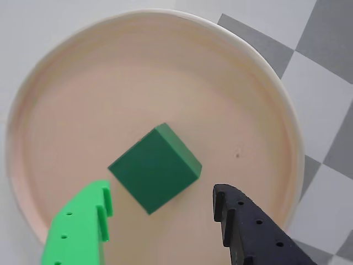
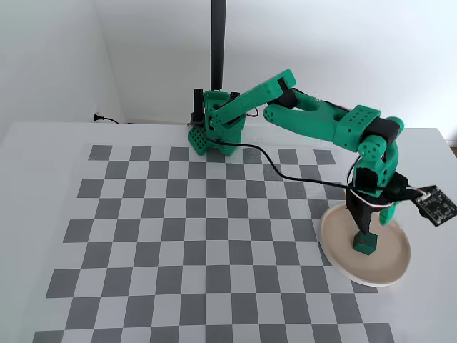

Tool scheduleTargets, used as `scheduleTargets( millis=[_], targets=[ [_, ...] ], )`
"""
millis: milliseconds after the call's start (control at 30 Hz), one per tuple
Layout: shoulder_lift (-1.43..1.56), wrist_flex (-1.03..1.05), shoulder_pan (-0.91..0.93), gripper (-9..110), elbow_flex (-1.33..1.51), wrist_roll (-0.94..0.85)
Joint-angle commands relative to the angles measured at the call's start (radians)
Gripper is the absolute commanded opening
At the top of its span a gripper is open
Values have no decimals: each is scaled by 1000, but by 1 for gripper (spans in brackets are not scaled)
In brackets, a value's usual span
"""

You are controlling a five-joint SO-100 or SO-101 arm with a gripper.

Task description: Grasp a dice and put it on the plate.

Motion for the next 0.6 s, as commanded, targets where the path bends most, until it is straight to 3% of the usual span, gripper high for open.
scheduleTargets(
  millis=[0, 100, 333, 567],
  targets=[
    [236, 69, 6, 6, -97, -9],
    [387, 179, 15, -4, -95, 0],
    [611, 347, 57, -4, -89, 29],
    [845, 356, 115, -4, 46, 58]
  ],
)
